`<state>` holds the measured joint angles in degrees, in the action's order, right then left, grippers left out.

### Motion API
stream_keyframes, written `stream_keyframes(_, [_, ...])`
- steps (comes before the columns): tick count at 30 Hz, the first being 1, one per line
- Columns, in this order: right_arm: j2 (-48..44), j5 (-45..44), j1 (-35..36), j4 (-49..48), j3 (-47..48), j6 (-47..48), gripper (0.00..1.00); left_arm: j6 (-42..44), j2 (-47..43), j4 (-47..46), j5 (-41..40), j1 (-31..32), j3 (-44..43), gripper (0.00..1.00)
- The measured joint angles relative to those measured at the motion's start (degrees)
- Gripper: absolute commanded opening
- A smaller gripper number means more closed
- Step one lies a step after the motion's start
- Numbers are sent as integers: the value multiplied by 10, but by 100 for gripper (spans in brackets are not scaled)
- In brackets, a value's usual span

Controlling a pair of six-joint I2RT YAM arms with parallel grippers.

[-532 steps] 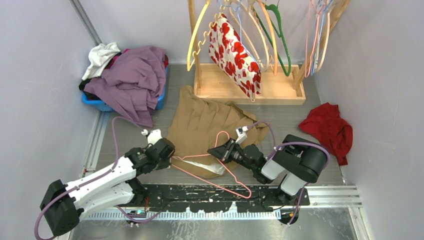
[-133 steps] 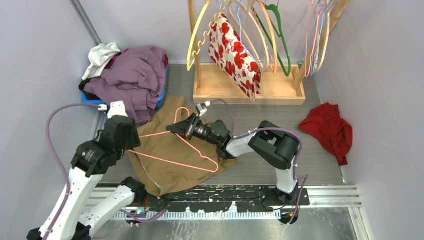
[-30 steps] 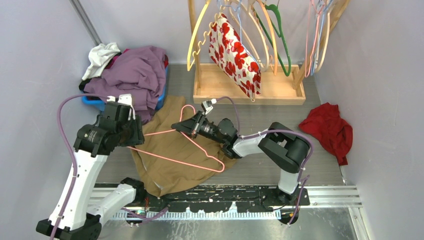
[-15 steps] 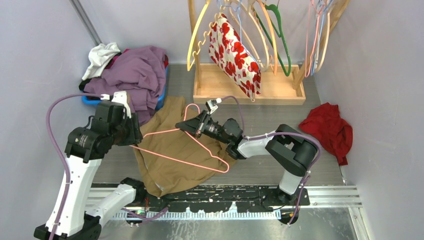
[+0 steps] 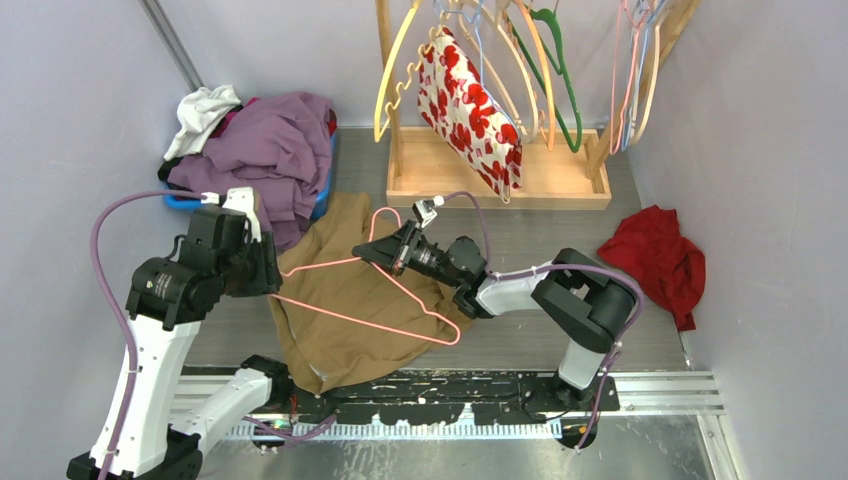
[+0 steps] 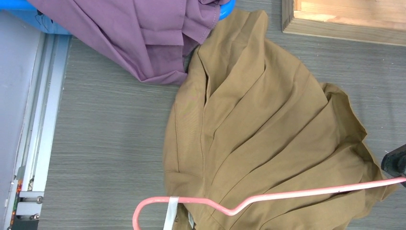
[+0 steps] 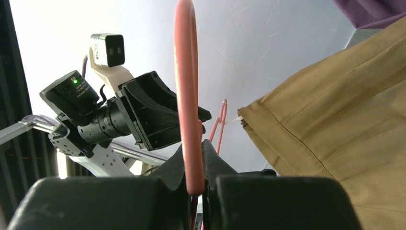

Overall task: Place the skirt on the hanger
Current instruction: Hang the skirt on the hanger.

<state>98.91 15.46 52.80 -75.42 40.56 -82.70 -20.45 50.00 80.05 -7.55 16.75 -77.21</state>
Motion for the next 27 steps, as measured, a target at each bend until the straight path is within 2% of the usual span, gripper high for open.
stream_keyframes(27, [-18, 12, -13, 2, -14, 0, 1, 14, 14, -17, 1, 0, 46, 43])
